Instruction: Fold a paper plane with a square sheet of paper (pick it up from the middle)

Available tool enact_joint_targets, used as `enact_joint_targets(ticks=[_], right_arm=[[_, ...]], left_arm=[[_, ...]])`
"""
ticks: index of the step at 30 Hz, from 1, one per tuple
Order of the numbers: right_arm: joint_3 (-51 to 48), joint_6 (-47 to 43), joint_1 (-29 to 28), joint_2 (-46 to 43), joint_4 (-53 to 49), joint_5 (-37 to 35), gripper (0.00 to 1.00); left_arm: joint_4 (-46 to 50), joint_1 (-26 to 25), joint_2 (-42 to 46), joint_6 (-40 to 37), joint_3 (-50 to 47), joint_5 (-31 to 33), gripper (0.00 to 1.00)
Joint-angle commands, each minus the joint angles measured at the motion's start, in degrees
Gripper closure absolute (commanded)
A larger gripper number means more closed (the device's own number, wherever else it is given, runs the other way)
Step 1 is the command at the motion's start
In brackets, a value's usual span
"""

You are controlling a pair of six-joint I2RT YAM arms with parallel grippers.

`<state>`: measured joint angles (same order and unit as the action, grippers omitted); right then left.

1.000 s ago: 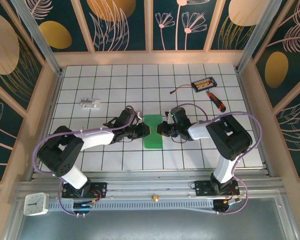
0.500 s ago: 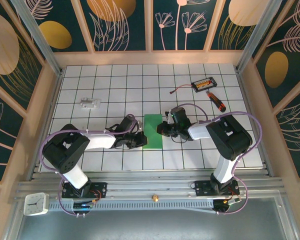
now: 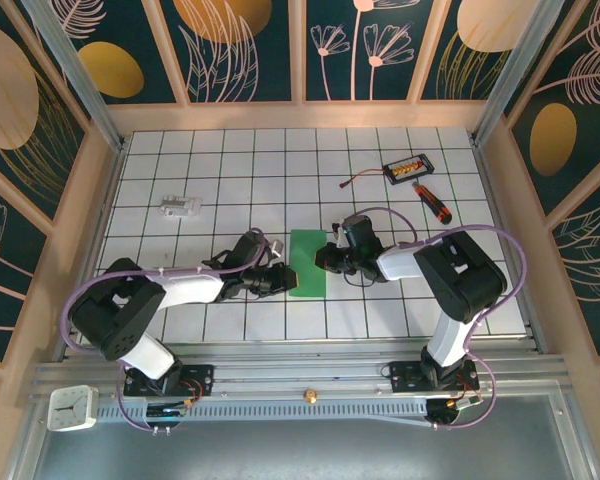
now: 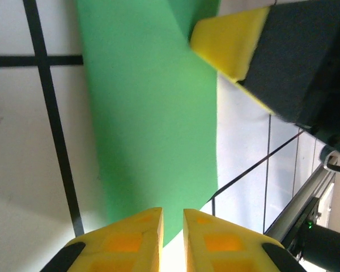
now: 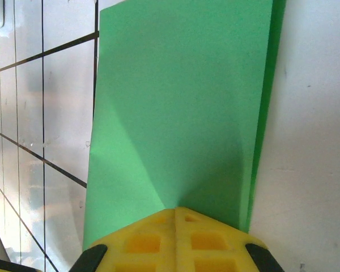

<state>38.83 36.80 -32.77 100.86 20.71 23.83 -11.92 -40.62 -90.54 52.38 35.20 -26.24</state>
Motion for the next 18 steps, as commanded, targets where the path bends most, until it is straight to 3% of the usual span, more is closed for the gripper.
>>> enact_joint_targets(ticks=[1,8,14,18], right_arm=[[-2.2,-0.9,0.6,1.6,-9.1,-6.0,1.00],[-2.6,-1.0,0.6,1.9,-9.1,-5.9,1.00],[-2.5,-1.1,0.7,1.6,-9.2,-5.9,1.00],[-2.5,-1.0,0.7,1.6,-9.0,-5.8,1.00]], left_arm=[[2.7,-0.2,-2.8,-1.2,-0.3,-2.0,0.85],[8.4,0.7,-1.9,-2.4,-1.3,7.1,0.90],[0.8,0.7,4.1,-1.5,-1.2,2.6,0.83],[-3.4,0.7,1.3,-0.6,0.4,-0.2,0.79]])
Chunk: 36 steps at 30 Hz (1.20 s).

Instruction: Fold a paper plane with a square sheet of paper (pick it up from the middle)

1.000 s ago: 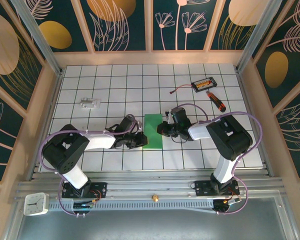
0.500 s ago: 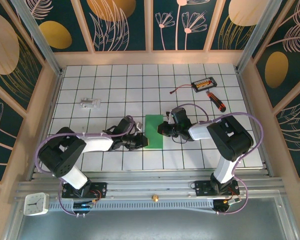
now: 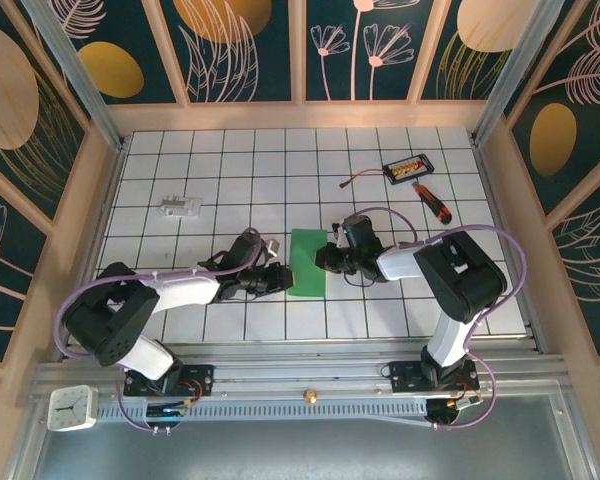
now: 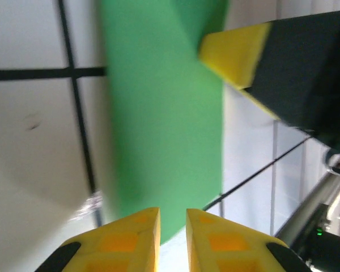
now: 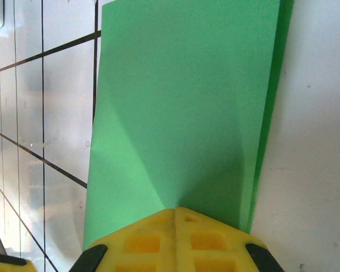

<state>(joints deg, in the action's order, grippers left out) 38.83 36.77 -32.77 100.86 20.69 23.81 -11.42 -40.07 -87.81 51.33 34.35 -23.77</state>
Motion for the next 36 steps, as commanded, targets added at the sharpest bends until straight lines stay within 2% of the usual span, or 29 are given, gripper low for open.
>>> enact_joint_targets(ticks=[1,6,14,20,25,29,36], right_arm=[[-2.6,-1.0,0.7,1.5,-9.1,-5.8,1.00],[-2.6,-1.1,0.7,1.3,-9.2,-5.9,1.00],[-2.8,-1.2,0.8,1.6,-9.3,-6.0,1.00],[-2.7,-1.3,1.0,1.1,-9.6,-6.0,1.00],[-2.4,-1.3,1.0,1.1,-9.7,-5.9,1.00],[-2.3,-1.4,1.0,1.1,-9.8,-6.0,1.00],[-2.2,-1.4,1.0,1.1,-10.1,-6.1,1.00]], left_arm=[[-3.2,0.2,-2.6,0.0,2.3,-2.5,0.79],[-0.1,1.0,-7.2,-1.8,5.6,1.0,0.82],[1.8,4.0,-10.0,-3.8,1.3,3.4,0.87],[5.6,4.4,-4.2,-6.7,1.8,5.9,0.86],[-0.2,4.4,-0.5,-4.2,3.1,1.7,0.83],[-1.3,4.3,-3.8,-3.5,5.6,-0.9,0.83],[-3.8,3.9,-9.7,-1.6,7.9,-5.4,0.91]])
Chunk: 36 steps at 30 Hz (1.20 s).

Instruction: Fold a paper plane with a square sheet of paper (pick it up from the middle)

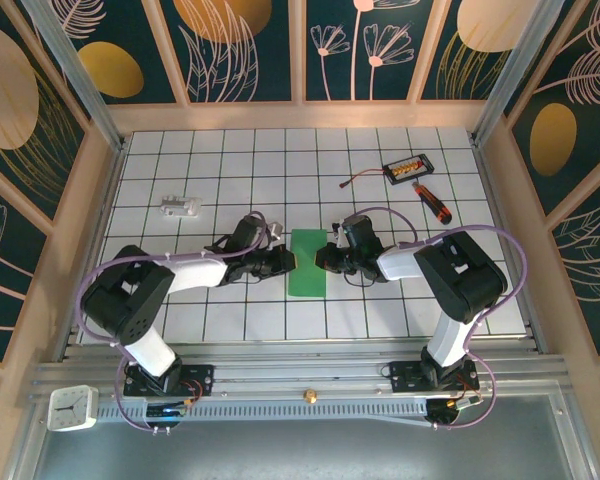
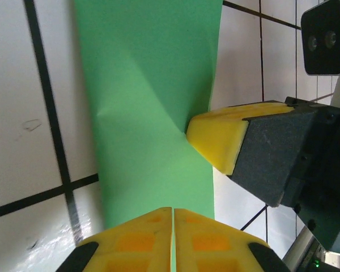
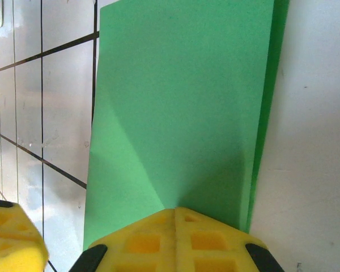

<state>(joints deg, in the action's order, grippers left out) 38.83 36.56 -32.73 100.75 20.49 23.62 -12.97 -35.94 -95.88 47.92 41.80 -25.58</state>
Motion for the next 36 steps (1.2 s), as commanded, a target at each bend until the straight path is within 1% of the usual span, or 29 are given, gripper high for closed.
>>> enact_joint_targets(ticks=[1,5,10,20,24,26,32,36], right_arm=[[-2.2,-1.1,1.0,1.3,-9.8,-5.9,1.00],[-2.2,-1.0,1.0,1.5,-9.6,-5.8,1.00],[-2.2,-1.0,1.0,1.5,-9.6,-5.9,1.00],[-2.8,-0.9,1.0,1.4,-9.6,-6.0,1.00],[-2.7,-0.9,1.0,1.5,-9.5,-6.0,1.00],[-2.7,-1.0,1.1,1.5,-9.4,-6.0,1.00],[-2.7,-1.0,1.0,1.4,-9.6,-6.0,1.00],[-2.8,-0.9,1.0,1.3,-9.4,-5.9,1.00]], left_arm=[[-3.2,-0.4,-2.0,2.6,-0.2,-4.0,0.92],[-4.0,-1.1,-3.1,3.9,-1.8,-4.5,0.95],[-1.4,-1.1,-3.8,3.4,-2.7,-1.6,0.98],[-1.1,-0.3,-3.6,3.4,-4.5,-0.5,0.99],[-2.3,-0.3,-2.7,3.9,-4.4,-0.9,0.97],[-3.4,-0.3,-0.6,4.3,-4.0,-1.5,0.95],[-5.3,-0.1,-1.1,4.4,-2.2,-1.8,0.89],[-5.5,1.2,-2.8,4.5,-1.5,-0.3,0.90]])
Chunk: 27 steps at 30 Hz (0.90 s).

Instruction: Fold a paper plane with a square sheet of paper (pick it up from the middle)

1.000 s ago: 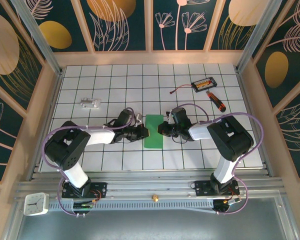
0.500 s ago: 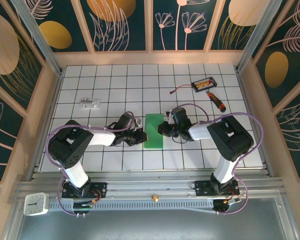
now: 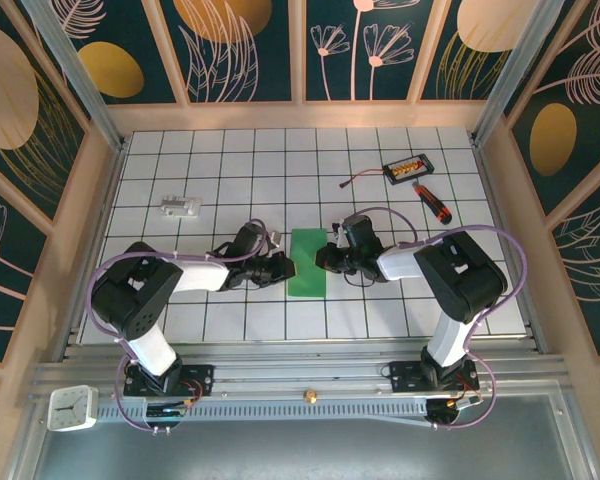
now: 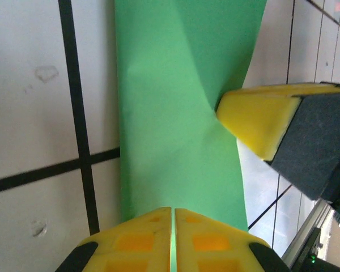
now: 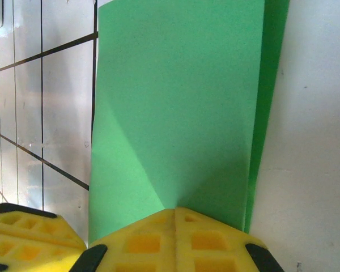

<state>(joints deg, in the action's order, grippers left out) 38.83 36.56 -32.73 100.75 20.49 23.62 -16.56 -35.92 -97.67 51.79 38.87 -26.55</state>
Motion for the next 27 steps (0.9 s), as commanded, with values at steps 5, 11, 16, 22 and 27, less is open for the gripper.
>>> enact_joint_targets(ticks=[5,11,16,22,27], right_arm=[[-3.0,-0.9,1.0,1.0,-9.7,-6.1,1.00],[-2.7,-0.8,1.0,1.5,-9.4,-5.8,1.00],[-2.5,-1.0,1.0,1.5,-9.7,-5.9,1.00],[-2.6,-0.9,1.0,1.4,-9.8,-5.9,1.00],[-2.3,-1.0,1.0,1.5,-9.9,-5.8,1.00]], left_arm=[[-0.9,1.6,-4.2,0.1,1.8,0.1,0.93],[-0.1,1.5,-4.4,-0.8,2.0,-1.0,0.92],[5.5,1.5,-4.2,-2.7,2.6,3.2,0.92],[1.9,1.5,0.5,-1.3,2.6,1.7,0.89],[-1.9,1.0,1.5,0.3,2.7,-0.6,0.86]])
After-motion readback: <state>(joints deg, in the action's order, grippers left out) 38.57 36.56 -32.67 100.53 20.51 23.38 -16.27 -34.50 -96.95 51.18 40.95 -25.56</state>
